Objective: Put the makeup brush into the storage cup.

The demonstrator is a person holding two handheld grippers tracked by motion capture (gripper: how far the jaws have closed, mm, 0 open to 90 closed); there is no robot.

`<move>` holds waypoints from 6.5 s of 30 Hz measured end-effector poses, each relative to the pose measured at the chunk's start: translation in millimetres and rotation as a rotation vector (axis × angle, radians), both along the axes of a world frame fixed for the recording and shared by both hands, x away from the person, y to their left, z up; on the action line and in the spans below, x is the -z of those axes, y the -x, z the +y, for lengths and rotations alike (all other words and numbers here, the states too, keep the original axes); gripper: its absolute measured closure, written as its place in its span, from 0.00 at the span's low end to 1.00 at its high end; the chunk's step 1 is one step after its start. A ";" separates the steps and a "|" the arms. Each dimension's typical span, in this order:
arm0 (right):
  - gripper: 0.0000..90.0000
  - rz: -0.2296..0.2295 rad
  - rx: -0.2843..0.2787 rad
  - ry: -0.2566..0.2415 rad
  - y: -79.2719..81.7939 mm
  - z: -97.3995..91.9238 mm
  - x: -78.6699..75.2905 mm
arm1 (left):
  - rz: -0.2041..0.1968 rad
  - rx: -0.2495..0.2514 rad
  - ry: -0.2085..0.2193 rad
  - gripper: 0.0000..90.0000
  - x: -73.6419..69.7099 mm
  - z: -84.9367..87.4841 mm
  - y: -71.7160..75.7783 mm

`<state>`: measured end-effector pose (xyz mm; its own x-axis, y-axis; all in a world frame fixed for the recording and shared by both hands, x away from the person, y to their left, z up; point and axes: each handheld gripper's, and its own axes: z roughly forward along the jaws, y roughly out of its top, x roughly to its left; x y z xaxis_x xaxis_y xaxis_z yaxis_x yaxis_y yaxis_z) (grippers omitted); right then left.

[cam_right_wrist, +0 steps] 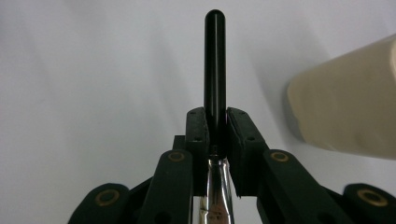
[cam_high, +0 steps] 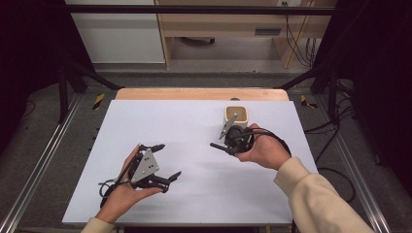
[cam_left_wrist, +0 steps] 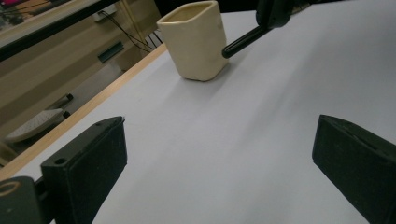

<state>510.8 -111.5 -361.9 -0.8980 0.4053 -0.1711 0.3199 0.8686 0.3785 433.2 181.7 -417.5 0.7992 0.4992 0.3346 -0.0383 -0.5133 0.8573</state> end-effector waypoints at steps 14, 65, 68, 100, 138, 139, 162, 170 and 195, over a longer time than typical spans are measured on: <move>0.88 0.060 -0.052 0.047 6.5 9.1 0.2 | -0.052 0.067 -0.146 0.04 3.0 -29.7 6.5; 0.88 0.150 -0.106 0.102 16.2 32.8 -4.3 | -0.169 0.125 -0.222 0.21 15.2 -72.5 12.2; 0.88 0.143 -0.118 0.090 16.0 31.9 -5.0 | -0.175 0.116 -0.238 0.26 17.3 -73.9 11.0; 0.88 0.166 -0.140 0.041 22.2 36.7 -5.7 | -0.307 0.129 -0.349 0.64 21.7 -95.0 9.7; 0.30 0.102 -0.168 -0.007 29.7 12.6 -2.2 | -0.244 0.162 -0.509 0.88 24.2 -84.5 7.1; 0.27 0.095 -0.179 -0.007 30.0 11.5 -1.1 | -0.244 0.158 -0.512 0.88 24.2 -83.9 6.7; 0.23 0.011 -0.094 -0.068 31.1 -2.2 -0.1 | -0.207 0.100 -0.384 0.88 37.9 -71.8 5.5; 0.19 -0.103 -0.003 -0.183 38.9 -8.5 -6.7 | -0.168 0.041 -0.321 0.88 35.0 -61.0 5.0; 0.11 -0.309 0.285 -0.810 58.9 -18.3 41.6 | -0.018 -0.146 0.010 0.88 23.4 -27.1 -3.5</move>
